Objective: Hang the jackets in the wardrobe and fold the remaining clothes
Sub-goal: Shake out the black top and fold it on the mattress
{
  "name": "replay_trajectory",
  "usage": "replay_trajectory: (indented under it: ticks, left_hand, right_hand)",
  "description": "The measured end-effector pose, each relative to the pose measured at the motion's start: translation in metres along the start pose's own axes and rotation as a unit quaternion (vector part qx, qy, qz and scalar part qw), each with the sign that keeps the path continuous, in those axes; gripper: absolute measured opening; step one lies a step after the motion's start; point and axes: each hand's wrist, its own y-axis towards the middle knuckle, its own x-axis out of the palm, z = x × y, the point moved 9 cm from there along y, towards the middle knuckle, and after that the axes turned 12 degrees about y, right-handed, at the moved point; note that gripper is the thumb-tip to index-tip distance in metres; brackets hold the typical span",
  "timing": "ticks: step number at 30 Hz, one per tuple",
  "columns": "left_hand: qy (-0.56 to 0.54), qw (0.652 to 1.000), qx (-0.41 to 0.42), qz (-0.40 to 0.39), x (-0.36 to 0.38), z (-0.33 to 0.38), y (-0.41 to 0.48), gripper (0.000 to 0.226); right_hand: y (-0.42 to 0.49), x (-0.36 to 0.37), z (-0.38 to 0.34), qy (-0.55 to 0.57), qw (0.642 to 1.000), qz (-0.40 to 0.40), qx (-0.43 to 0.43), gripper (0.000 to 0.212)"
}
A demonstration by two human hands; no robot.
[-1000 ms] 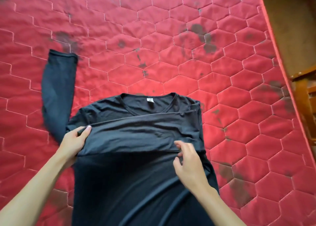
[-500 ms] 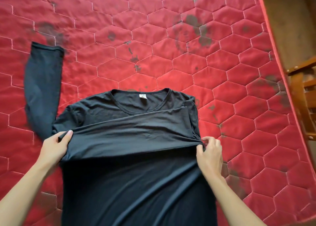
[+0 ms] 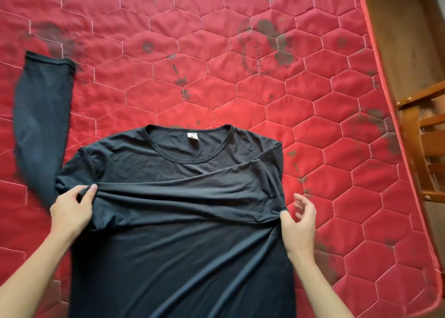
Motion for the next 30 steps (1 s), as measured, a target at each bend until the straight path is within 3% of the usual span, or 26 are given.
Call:
replay_trajectory:
  ticks: [2, 5, 7, 9, 11, 14, 16, 18, 20, 23, 25, 30]
  left_hand:
    - [-0.001, 1.000, 0.013, 0.007, -0.002, 0.005, 0.000, 0.029]
    - [-0.005, 1.000, 0.019, 0.015, -0.005, 0.007, 0.001, 0.028]
    - [-0.012, 1.000, 0.014, 0.020, -0.007, 0.006, 0.000, 0.027]
    - [-0.021, 0.999, 0.014, 0.026, -0.009, 0.005, -0.001, 0.024]
    - [-0.025, 0.999, 0.021, 0.030, -0.011, 0.005, 0.000, 0.022]
    - [-0.026, 0.999, 0.027, 0.033, -0.015, 0.002, 0.001, 0.020]
    - [-0.026, 0.999, 0.024, 0.032, -0.017, -0.003, 0.003, 0.018]
    - [-0.031, 0.999, 0.023, 0.033, -0.019, -0.008, 0.003, 0.017]
    - [-0.039, 0.998, 0.019, 0.040, -0.022, -0.012, 0.003, 0.016]
    - [-0.049, 0.997, 0.011, 0.055, -0.024, -0.016, 0.004, 0.015]
    - [-0.065, 0.996, 0.001, 0.062, -0.024, -0.021, 0.005, 0.016]
    - [-0.087, 0.985, -0.058, 0.138, -0.045, -0.046, 0.007, 0.027]
  right_hand:
    - [0.015, 0.016, -0.042, -0.025, 0.993, -0.021, -0.114, 0.048]
    - [0.044, 0.068, -0.102, -0.130, 0.951, -0.101, -0.263, 0.048]
    - [0.058, 0.107, -0.118, -0.216, 0.909, -0.186, -0.303, 0.047]
    - [0.061, 0.141, -0.117, -0.325, 0.836, -0.280, -0.342, 0.039]
    - [0.062, 0.159, -0.108, -0.422, 0.756, -0.358, -0.350, 0.030]
    - [0.077, 0.156, -0.092, -0.514, 0.690, -0.433, -0.268, 0.053]
    - [0.086, 0.146, -0.084, -0.590, 0.622, -0.444, -0.261, 0.063]
    - [0.099, 0.132, -0.078, -0.652, 0.566, -0.423, -0.274, 0.057]
    - [0.116, 0.115, -0.077, -0.673, 0.569, -0.396, -0.258, 0.054]
    - [0.138, 0.099, -0.081, -0.629, 0.645, -0.371, -0.227, 0.044]
    - [0.141, 0.097, -0.080, -0.613, 0.669, -0.364, -0.211, 0.055]
    - [0.097, 0.128, -0.122, -0.438, 0.766, -0.318, -0.346, 0.041]
